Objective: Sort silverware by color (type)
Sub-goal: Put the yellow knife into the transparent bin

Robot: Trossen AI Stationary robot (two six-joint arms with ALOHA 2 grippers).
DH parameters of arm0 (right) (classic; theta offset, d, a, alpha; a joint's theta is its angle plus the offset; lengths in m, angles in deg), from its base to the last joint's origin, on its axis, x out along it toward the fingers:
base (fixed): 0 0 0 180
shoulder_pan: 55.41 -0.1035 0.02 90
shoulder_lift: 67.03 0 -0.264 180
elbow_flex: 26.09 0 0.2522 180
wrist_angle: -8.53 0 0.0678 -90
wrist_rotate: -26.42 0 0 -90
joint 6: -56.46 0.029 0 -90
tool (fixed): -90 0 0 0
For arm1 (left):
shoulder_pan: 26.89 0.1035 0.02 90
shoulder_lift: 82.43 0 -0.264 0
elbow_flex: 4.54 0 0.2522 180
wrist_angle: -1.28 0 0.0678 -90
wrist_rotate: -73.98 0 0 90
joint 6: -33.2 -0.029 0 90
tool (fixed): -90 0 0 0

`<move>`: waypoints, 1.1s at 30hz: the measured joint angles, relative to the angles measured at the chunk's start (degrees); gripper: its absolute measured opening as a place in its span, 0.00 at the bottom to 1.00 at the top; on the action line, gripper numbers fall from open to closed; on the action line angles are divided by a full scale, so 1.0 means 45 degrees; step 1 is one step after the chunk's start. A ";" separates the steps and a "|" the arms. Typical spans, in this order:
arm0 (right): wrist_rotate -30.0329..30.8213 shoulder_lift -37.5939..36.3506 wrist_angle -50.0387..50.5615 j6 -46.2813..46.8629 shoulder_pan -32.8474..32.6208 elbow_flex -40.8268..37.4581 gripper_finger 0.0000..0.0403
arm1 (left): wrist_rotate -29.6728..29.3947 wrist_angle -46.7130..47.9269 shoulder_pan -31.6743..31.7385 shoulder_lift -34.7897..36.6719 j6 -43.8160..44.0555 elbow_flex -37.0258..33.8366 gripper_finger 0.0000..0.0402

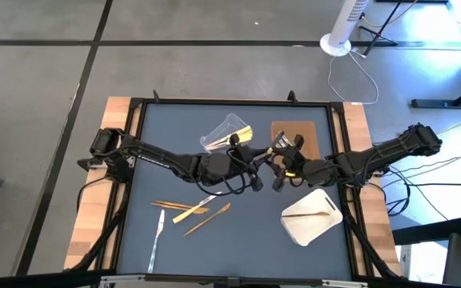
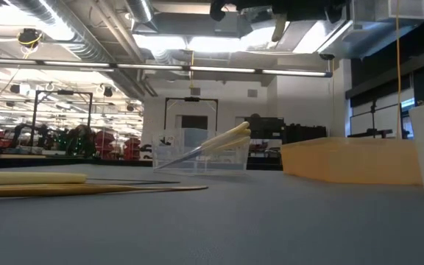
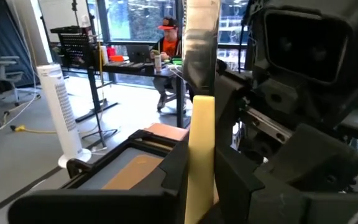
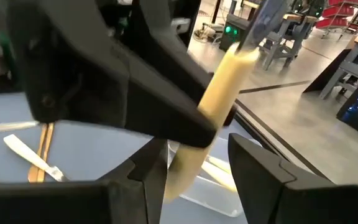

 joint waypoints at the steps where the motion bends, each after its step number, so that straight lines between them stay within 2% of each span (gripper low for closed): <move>1: -0.0008 0.0000 -0.0094 -0.0001 0.0000 0.0000 0.40 | 0.0030 0.0000 -0.0004 0.0000 0.0000 0.0000 0.14; 7: -0.0010 0.0000 -0.0205 -0.0057 0.0000 0.0000 0.37 | 0.0213 -0.0092 0.0000 0.0000 0.0005 0.0000 0.14; 20: 0.0117 -0.0005 -0.0157 -0.0028 -0.0005 0.0000 0.09 | 0.0090 -0.0061 0.0010 0.0000 -0.0058 0.0000 0.14; 28: 0.0151 -0.0005 -0.0152 -0.0045 -0.0005 0.0000 0.09 | 0.0092 -0.0049 0.0015 0.0000 -0.0044 0.0000 0.14; 33: 0.0225 -0.0005 -0.0161 -0.0067 -0.0005 0.0000 0.08 | 0.0250 -0.0078 0.0012 0.0000 0.0039 0.0000 0.23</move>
